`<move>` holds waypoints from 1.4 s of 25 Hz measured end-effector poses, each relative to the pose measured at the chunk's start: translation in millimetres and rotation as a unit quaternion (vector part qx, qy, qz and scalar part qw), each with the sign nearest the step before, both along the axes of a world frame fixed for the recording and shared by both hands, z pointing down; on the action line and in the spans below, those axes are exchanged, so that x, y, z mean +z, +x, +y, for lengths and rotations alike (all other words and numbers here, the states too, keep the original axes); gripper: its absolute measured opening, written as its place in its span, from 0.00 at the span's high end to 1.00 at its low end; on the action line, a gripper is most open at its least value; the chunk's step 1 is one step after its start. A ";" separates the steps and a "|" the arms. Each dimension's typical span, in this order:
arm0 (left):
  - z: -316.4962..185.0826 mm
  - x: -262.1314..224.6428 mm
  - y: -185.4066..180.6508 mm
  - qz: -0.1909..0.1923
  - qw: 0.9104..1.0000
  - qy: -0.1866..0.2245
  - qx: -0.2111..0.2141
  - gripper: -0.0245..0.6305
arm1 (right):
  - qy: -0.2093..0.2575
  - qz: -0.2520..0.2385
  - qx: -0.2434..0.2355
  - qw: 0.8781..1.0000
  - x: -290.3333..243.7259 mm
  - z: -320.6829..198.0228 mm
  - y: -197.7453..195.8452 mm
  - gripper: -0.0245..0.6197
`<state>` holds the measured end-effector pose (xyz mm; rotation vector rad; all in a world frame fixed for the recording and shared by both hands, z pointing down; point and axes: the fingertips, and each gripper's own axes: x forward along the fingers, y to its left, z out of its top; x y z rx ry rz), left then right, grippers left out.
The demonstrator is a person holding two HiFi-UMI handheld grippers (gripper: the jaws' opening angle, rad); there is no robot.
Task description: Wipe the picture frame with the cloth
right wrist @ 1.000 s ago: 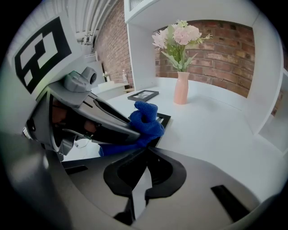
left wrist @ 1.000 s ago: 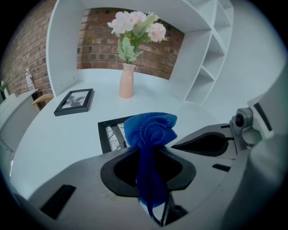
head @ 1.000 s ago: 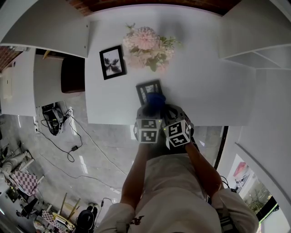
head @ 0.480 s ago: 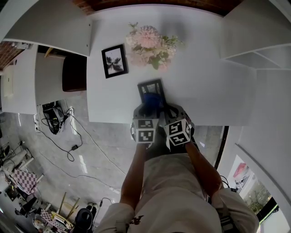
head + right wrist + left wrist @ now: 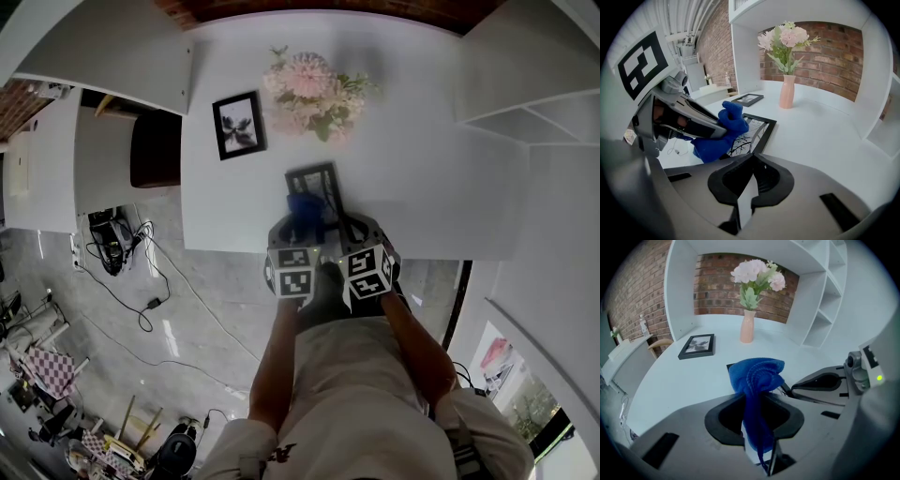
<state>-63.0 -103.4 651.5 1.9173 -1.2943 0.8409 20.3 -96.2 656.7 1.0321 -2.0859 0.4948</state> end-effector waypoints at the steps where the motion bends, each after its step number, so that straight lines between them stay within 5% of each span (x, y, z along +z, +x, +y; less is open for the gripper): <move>1: 0.8 -1.4 -1.8 -0.001 1.000 0.000 -0.003 0.81 | 0.000 0.000 0.001 1.000 -0.3 0.1 0.1 0.96; 24: 2.6 -6.9 -63.8 -0.028 0.997 0.012 -0.064 0.81 | -0.002 -0.004 -0.002 1.000 -0.4 -0.1 0.1 0.96; 35: -9.8 -46.6 -54.2 0.007 0.997 0.049 -0.062 0.81 | -0.002 -0.004 -0.003 1.000 0.3 -0.3 -0.5 0.96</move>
